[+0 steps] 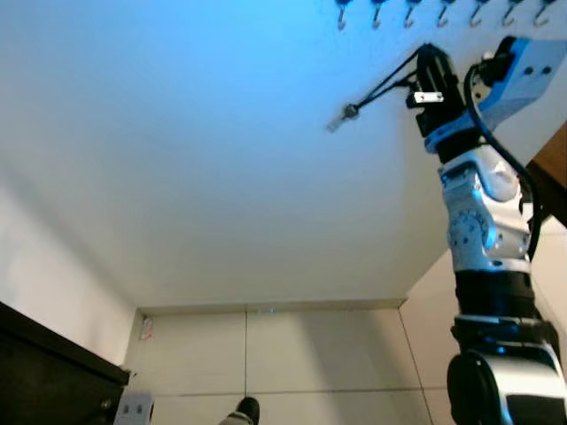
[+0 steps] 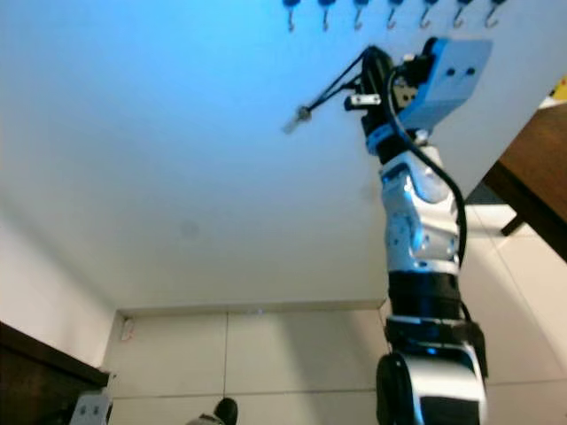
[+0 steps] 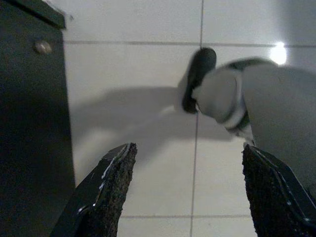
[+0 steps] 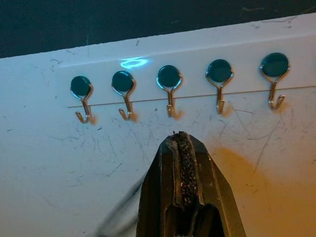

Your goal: Hang keys on a hook

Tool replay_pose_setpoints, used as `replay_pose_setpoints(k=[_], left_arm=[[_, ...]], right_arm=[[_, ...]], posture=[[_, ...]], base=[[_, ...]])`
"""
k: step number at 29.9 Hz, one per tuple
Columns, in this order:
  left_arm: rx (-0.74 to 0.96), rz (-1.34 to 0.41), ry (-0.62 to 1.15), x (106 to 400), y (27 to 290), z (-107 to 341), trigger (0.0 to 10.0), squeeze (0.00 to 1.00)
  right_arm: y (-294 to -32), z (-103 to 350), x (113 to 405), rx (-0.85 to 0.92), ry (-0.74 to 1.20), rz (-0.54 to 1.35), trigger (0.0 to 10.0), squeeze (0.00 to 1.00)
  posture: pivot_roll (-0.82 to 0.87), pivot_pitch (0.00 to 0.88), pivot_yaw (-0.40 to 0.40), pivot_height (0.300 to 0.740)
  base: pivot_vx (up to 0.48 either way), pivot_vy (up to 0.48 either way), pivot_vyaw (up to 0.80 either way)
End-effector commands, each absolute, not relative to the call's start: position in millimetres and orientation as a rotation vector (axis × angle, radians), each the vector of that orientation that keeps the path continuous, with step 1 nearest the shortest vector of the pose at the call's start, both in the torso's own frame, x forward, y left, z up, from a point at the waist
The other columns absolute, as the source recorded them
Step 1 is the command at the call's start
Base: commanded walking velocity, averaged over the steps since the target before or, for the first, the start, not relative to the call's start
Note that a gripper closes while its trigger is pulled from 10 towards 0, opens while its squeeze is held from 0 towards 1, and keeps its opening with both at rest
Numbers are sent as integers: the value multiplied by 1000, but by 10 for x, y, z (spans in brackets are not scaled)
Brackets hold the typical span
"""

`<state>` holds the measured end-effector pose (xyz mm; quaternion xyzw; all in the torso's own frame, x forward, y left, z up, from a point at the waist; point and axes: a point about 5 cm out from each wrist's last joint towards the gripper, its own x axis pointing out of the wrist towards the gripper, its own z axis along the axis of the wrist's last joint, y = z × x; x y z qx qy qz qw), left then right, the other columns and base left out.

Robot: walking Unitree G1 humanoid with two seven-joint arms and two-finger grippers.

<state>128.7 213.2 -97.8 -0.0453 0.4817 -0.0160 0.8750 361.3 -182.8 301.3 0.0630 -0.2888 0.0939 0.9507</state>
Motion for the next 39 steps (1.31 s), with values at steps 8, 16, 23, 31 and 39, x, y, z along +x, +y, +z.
replay_pose_setpoints(k=[8,16,23,31,39], left_arm=[[-96,-22,1012,1270,2159,-980,10000,0],[-81,-14,1011,1271,2151,-983,10000,0],[-120,-28,1009,1284,2113,-984,10000,0],[-90,-18,998,1314,2158,-966,10000,0],[-80,-26,988,1362,2167,-948,10000,0]], right_arm=[[-1927,2994,3609,84,-588,111,10000,0],[-1989,2985,3609,63,-589,65,10000,0],[-1865,2788,3645,67,-522,107,10000,0],[-1795,2634,3639,79,-484,128,10000,0],[-1811,2643,3650,71,-485,125,10000,0]], posture=[[-7,76,39,740],[-8,71,36,740],[-14,69,26,740],[-23,62,38,740],[-28,49,38,740]], base=[[0,0,0],[0,0,0],[0,-303,0],[0,-293,0],[0,0,0]])
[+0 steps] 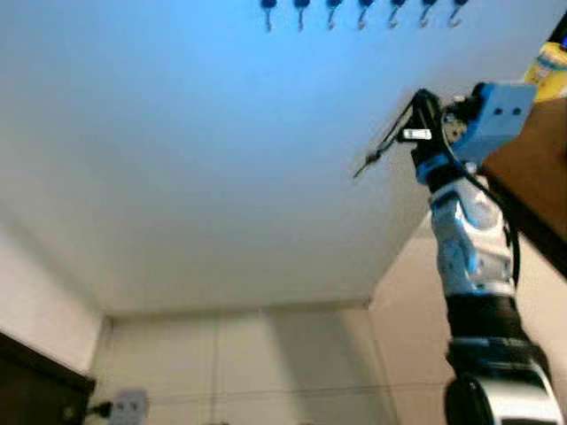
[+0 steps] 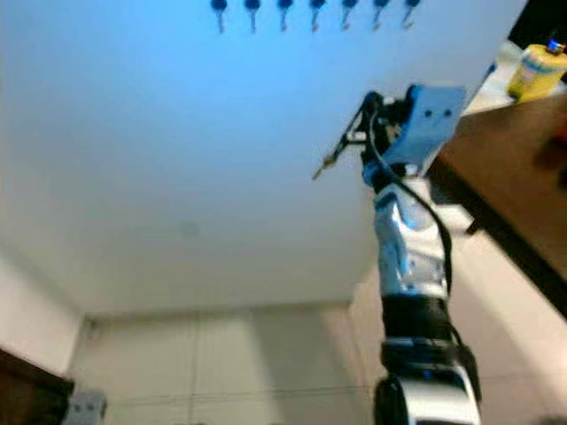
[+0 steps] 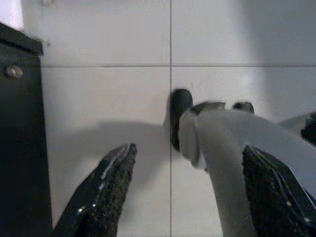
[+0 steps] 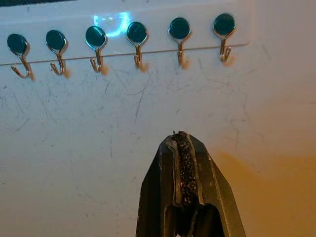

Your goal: Hang keys on a hook

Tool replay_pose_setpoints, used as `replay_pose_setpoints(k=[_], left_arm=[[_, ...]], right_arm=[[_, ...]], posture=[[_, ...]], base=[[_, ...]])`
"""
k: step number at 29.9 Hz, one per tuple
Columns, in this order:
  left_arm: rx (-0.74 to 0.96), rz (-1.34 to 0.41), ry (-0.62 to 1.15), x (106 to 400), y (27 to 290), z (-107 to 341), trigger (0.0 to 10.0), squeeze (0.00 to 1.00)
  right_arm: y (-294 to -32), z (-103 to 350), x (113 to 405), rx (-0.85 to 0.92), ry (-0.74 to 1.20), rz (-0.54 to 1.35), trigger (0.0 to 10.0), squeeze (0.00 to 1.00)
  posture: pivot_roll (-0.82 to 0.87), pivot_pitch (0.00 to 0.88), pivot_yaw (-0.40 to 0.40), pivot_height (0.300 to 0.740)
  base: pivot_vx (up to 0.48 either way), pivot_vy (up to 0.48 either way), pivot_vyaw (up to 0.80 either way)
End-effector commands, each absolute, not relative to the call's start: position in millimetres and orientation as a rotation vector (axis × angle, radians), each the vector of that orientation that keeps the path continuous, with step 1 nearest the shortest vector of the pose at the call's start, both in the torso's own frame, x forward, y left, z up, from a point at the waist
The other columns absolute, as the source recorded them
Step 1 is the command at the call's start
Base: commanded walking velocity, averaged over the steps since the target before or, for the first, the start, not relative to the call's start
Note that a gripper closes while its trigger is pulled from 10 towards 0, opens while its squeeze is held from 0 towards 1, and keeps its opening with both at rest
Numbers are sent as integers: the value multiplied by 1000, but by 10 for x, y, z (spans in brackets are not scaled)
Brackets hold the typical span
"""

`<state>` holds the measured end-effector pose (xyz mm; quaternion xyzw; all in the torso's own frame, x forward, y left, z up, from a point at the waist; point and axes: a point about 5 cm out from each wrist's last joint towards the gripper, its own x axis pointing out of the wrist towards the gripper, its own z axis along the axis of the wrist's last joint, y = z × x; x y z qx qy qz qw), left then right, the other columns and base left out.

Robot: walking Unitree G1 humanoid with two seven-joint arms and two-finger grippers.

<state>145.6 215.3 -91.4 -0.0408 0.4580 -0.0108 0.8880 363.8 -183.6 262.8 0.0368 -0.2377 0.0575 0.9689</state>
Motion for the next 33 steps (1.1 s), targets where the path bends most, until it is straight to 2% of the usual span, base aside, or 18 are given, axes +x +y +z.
replay_pose_setpoints(k=[1,14,24,33], left_arm=[[-78,-29,986,1373,2163,-945,10000,0],[-97,-44,974,1409,2106,-941,10000,0],[-97,-34,1031,1260,2012,-1016,10000,0],[-71,-48,1041,1259,2035,-1014,10000,0]], right_arm=[[-1814,2653,3651,68,-488,125,10000,0],[-1785,2664,3662,67,-492,139,10000,0],[-1724,2168,3634,196,-345,206,10000,0],[-1606,2150,3606,228,-353,258,10000,0]], posture=[[-28,49,38,740],[-16,50,24,740],[-25,28,9,740],[-42,18,22,740]], base=[[0,0,0],[0,0,0],[0,0,0],[0,0,0]])
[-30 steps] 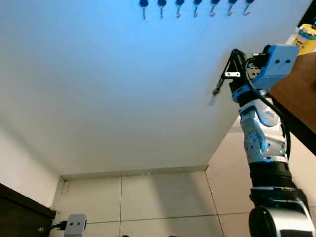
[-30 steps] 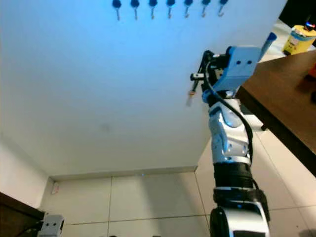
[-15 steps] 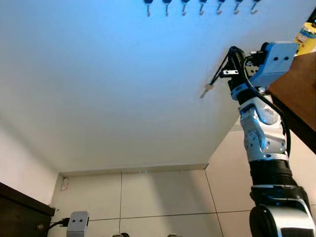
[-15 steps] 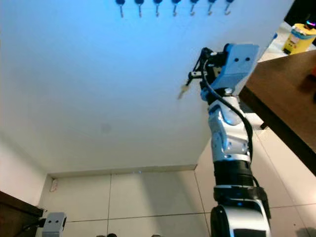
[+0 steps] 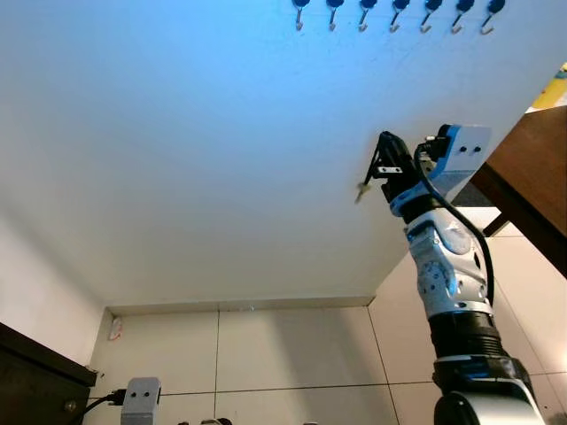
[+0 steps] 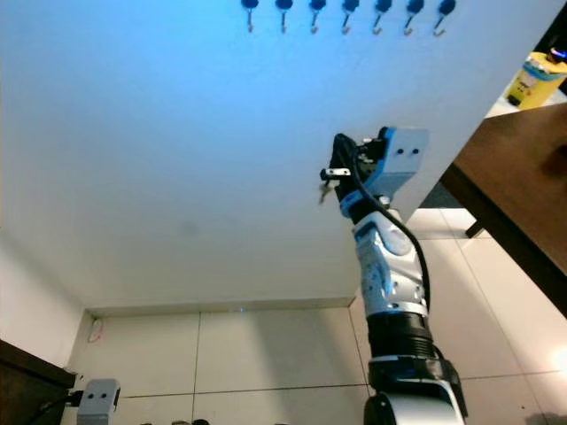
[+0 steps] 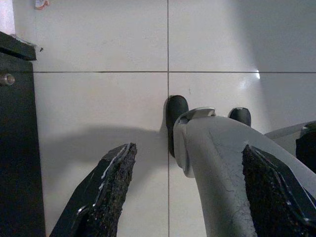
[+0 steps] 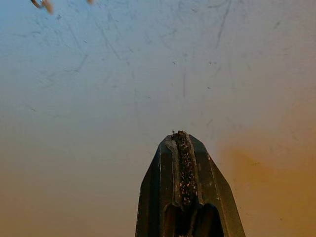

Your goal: Hang keys on a hook

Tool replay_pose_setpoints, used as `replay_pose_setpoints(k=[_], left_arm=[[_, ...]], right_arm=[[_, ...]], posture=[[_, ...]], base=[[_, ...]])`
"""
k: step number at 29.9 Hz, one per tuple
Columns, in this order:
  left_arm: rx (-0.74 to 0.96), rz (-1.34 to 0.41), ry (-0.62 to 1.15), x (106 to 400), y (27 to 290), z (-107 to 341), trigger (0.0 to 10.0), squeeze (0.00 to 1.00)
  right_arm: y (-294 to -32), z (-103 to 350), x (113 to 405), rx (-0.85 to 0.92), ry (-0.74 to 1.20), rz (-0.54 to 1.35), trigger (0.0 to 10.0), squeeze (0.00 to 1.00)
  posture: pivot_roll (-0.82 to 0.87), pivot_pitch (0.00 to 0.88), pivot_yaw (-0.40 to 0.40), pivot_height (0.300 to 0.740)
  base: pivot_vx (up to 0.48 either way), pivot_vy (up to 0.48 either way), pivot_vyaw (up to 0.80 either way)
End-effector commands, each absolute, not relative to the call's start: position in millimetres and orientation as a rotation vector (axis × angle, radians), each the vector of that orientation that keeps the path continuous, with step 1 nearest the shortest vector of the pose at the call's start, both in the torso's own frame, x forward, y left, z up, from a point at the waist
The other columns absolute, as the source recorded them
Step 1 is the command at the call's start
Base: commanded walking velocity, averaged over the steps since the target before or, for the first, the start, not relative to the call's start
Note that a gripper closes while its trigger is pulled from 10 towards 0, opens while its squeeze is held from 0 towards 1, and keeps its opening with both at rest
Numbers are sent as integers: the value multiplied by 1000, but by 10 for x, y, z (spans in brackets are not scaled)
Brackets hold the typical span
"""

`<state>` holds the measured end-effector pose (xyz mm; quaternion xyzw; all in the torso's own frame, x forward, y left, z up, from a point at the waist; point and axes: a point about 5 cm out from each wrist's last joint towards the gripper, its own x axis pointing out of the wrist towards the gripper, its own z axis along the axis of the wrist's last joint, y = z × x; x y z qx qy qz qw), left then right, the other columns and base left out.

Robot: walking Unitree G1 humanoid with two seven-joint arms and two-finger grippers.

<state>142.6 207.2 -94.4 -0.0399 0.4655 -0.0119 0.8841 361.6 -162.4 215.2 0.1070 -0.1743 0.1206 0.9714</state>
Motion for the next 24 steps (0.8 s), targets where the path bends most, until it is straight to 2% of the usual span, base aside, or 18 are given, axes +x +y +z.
replay_pose_setpoints(k=[1,10,24], left_arm=[[-71,-48,1041,1259,2035,-1014,10000,0],[-72,-72,1000,1416,1966,-971,10000,0],[-69,-86,1005,1411,1930,-978,10000,0]], right_arm=[[-1606,2150,3606,228,-353,258,10000,0],[-1530,2192,3599,215,-369,311,10000,0],[-1512,2279,3621,210,-395,334,10000,0]], posture=[[-42,18,22,740],[-49,20,23,740],[-41,18,22,740]], base=[[0,0,0],[0,0,0],[0,0,0]])
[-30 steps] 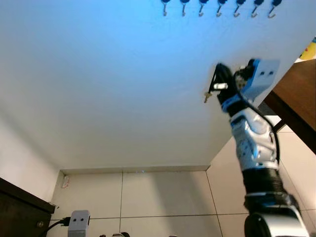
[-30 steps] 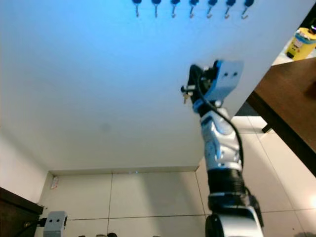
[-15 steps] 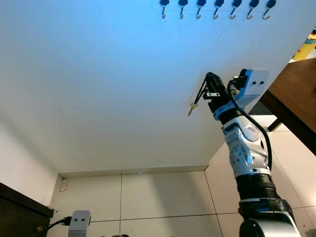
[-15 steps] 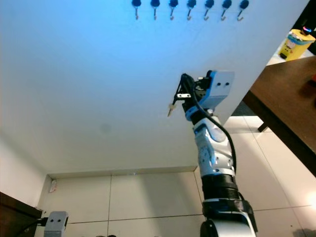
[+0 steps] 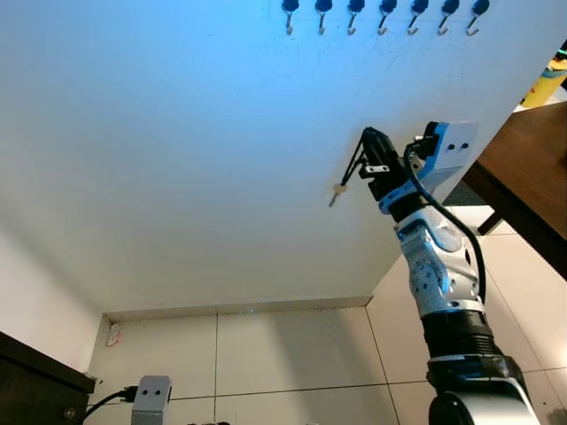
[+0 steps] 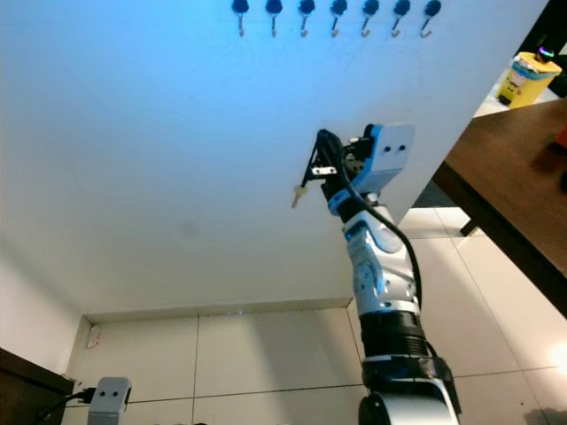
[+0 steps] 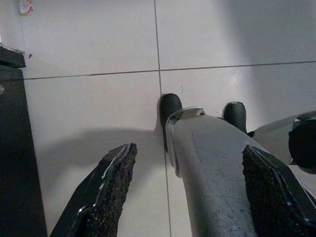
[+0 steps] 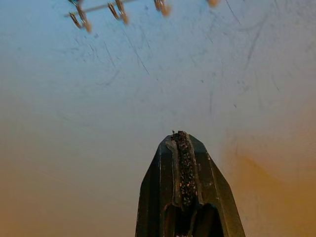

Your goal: Hang keys on a hook

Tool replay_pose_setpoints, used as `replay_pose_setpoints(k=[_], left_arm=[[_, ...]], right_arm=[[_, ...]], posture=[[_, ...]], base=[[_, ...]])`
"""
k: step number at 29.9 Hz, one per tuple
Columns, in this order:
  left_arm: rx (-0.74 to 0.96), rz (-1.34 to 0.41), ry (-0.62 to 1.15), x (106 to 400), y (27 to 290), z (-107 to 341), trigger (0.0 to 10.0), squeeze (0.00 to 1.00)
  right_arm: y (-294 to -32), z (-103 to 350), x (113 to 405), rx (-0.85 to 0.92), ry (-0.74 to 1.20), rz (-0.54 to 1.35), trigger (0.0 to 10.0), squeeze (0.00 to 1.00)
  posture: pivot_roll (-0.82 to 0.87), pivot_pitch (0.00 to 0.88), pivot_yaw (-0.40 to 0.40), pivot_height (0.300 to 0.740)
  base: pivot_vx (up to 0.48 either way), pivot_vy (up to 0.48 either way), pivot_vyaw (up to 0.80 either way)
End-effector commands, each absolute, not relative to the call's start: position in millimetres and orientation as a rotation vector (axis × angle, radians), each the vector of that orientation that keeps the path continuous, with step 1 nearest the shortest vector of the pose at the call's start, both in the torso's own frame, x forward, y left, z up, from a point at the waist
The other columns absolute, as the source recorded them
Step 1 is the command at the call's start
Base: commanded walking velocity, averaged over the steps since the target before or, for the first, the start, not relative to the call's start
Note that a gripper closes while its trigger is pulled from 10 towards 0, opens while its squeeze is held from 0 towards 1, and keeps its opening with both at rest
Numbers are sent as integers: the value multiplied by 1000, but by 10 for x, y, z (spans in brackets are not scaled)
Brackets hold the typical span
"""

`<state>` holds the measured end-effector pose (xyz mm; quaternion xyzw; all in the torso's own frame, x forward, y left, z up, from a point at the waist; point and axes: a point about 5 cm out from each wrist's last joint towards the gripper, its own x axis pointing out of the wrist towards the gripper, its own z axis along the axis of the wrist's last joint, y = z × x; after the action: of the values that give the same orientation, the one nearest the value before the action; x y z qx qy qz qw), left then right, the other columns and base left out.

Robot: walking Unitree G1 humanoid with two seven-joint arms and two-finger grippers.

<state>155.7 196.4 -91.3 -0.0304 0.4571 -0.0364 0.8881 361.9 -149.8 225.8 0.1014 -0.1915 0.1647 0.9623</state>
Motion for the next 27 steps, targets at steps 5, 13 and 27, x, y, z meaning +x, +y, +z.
replay_pose_setpoints(k=[5,13,27], left_arm=[[-62,-90,1014,1386,1952,-984,10000,0],[-63,-93,1022,1350,1958,-994,10000,0],[-68,-81,1041,1275,1986,-1015,10000,0]], right_arm=[[-1498,2281,3612,214,-399,335,10000,0],[-1505,2307,3616,206,-402,339,10000,0],[-1487,2322,3618,206,-406,342,10000,0]], posture=[[-38,19,20,740],[-43,42,25,740],[-35,46,22,740]], base=[[0,0,0],[0,0,0],[0,0,0]])
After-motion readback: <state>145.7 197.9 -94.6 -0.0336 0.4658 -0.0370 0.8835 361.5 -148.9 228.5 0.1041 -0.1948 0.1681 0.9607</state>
